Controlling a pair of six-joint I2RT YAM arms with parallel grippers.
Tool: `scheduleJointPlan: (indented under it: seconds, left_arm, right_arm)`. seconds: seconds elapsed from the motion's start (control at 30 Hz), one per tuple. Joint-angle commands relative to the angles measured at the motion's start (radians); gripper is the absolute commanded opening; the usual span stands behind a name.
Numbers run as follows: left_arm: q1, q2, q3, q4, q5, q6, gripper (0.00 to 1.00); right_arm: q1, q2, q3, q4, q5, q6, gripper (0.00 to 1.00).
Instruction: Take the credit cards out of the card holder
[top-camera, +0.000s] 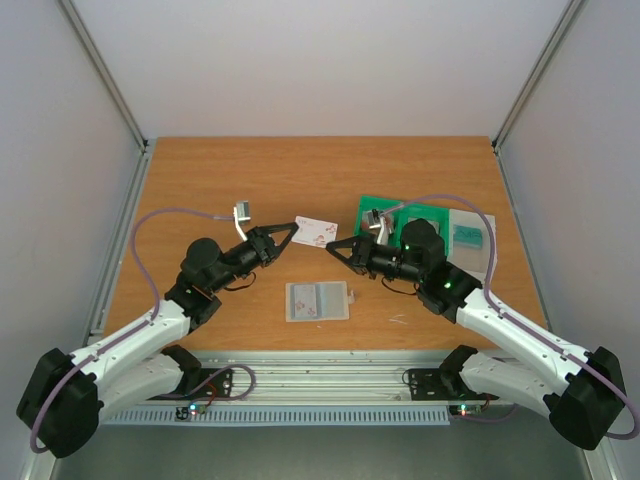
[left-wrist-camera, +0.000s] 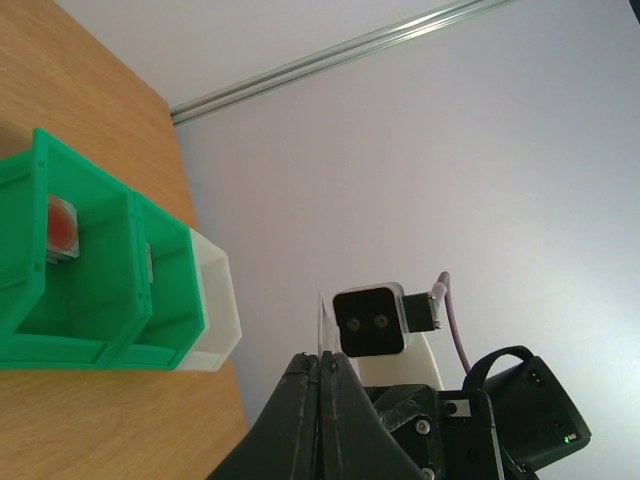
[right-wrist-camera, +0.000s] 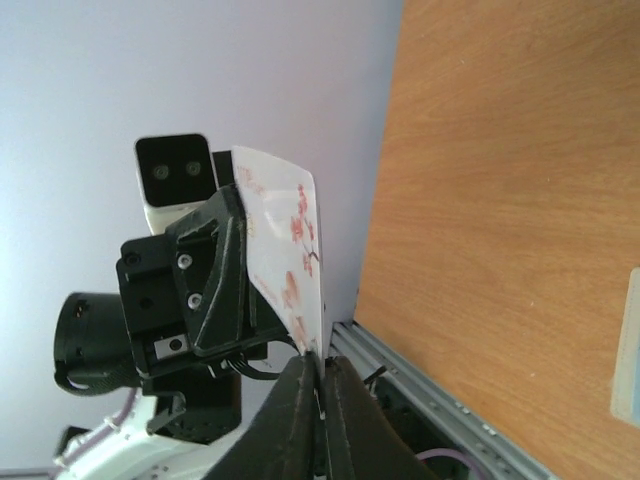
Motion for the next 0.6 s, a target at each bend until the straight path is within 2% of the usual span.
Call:
scheduleJointPlan:
  seconds: [0.0, 0.07, 0.13, 0.23, 0.37, 0.47, 0.57]
  left_arm:
    - [0.004, -0.003, -0.016, 0.054, -0.016, 0.004, 0.0]
    - [0.004, -0.006, -0.015, 0.048, -0.012, 0.005, 0.01]
    - [0.004, -0.014, -0.016, 0.032, -0.011, 0.01, 0.07]
    - [0.004, -0.041, -0.016, -0.02, -0.021, 0.026, 0.26]
    - [0.004, -0.098, 0.0, -0.169, -0.036, 0.067, 0.61]
    - [0.004, -0.143, 0.042, -0.343, -0.043, 0.135, 0.79]
    - [0.004, -0.173, 0.096, -0.527, -0.047, 0.228, 0.91]
  right_arm:
    - [0.004, -0.017, -0.008, 0.032, 0.02, -0.013, 0.02]
    - [0.005, -0.023, -0.008, 0.017, 0.024, -0.028, 0.01]
    - [0.005, -0.03, -0.006, -0.002, 0.027, -0.045, 0.01]
    - [0.005, -0.045, 0.007, -0.072, 0.039, -0.089, 0.01]
    - [0.002, -0.06, 0.064, -0.263, 0.077, -0.19, 0.01]
    - [-0.005, -0.061, 0.126, -0.415, 0.099, -0.287, 0.01]
    - [-0.028, -0.051, 0.173, -0.515, 0.084, -0.37, 0.01]
